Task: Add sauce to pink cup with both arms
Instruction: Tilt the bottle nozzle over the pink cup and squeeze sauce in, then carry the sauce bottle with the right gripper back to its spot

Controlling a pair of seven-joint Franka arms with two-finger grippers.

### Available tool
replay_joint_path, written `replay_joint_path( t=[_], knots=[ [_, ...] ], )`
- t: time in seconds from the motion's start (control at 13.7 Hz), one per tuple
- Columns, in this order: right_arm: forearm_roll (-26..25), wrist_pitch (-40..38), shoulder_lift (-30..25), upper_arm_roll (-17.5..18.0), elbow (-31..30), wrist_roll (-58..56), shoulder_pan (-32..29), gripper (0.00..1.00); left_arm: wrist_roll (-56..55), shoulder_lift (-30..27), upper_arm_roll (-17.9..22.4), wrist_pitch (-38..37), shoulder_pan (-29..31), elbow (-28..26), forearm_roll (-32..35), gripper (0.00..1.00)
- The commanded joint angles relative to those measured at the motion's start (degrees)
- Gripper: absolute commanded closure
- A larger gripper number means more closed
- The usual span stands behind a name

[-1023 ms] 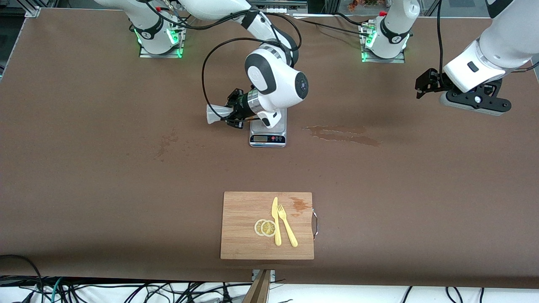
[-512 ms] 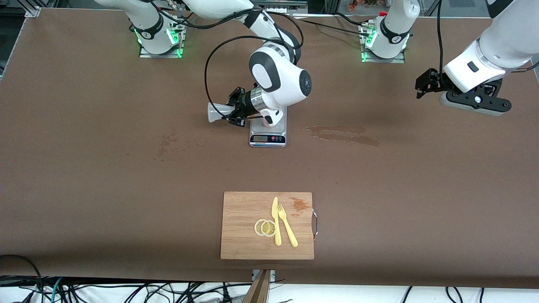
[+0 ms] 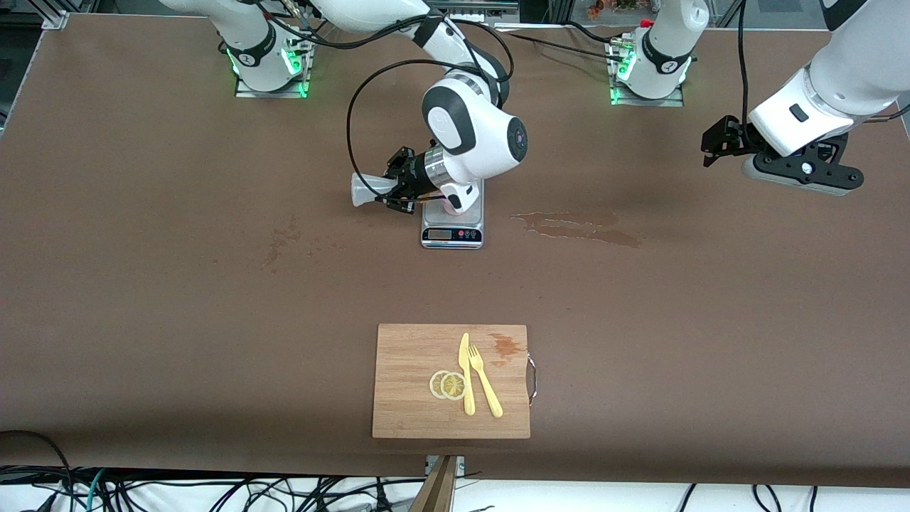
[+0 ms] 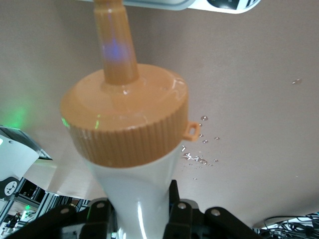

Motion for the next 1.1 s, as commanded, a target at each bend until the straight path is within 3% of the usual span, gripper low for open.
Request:
replay_joint_path(
  t=[0.0, 0.44, 1.02],
  knots=[
    [3.0, -1.8, 0.3, -0.9, 2.5, -0.1, 0.1, 0.93, 0.8, 0.4, 0.1, -1.2, 0.0, 1.4, 1.3, 0.00],
    [10.8, -1.5, -3.8, -1.9, 2.2, -0.6, -3.7, 0.92, 0.7, 0.4, 0.0, -1.2, 0.0, 1.4, 1.2, 0.00],
    [30.9, 6.5, -17.3, -1.9, -5.8, -10.8, -21.0, 0.90, 0.8, 0.3, -0.4, -1.2, -0.5, 1.4, 1.3, 0.00]
  ],
)
